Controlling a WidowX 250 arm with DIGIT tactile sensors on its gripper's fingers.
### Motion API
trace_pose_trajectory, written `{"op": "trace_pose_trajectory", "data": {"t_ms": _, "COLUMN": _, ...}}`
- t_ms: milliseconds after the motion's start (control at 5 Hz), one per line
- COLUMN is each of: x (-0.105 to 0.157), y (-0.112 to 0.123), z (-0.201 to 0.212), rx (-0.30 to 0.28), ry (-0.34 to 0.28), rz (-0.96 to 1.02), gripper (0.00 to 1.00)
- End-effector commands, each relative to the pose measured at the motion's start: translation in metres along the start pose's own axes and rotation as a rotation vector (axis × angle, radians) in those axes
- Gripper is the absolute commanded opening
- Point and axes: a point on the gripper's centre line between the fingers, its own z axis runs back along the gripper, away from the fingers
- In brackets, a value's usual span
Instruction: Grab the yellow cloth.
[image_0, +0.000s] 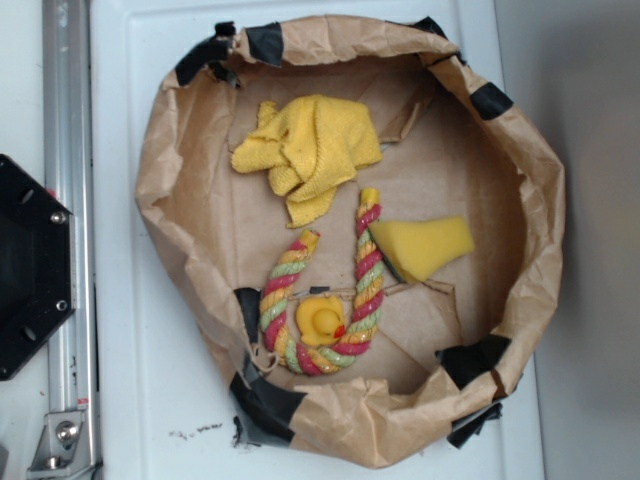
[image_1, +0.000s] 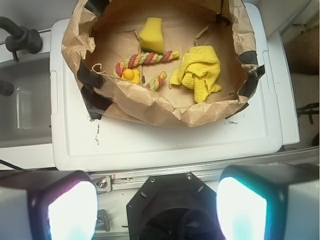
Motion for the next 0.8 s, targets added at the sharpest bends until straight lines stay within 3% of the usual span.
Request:
{"op": "trace_pose_trajectory", "data": {"t_ms": 0, "x": 0.000, "y": 0.000, "z": 0.000, "rx": 0.000, "ry": 0.000, "rz": 0.000, "gripper": 1.00}}
{"op": "trace_pose_trajectory", "data": {"t_ms": 200, "x": 0.045, "y": 0.013, "z": -0.047, "rx": 0.076, "ry": -0.066, "rz": 0.169, "gripper": 1.00}}
{"op": "trace_pose_trajectory", "data": {"t_ms": 400, "x": 0.081, "y": 0.026, "z": -0.083, "rx": 0.012, "ry": -0.112, "rz": 0.327, "gripper": 1.00}}
{"op": "trace_pose_trajectory", "data": {"t_ms": 600, "x": 0.103, "y": 0.042, "z": -0.109, "rx": -0.005, "ry": -0.137, "rz": 0.436, "gripper": 1.00}}
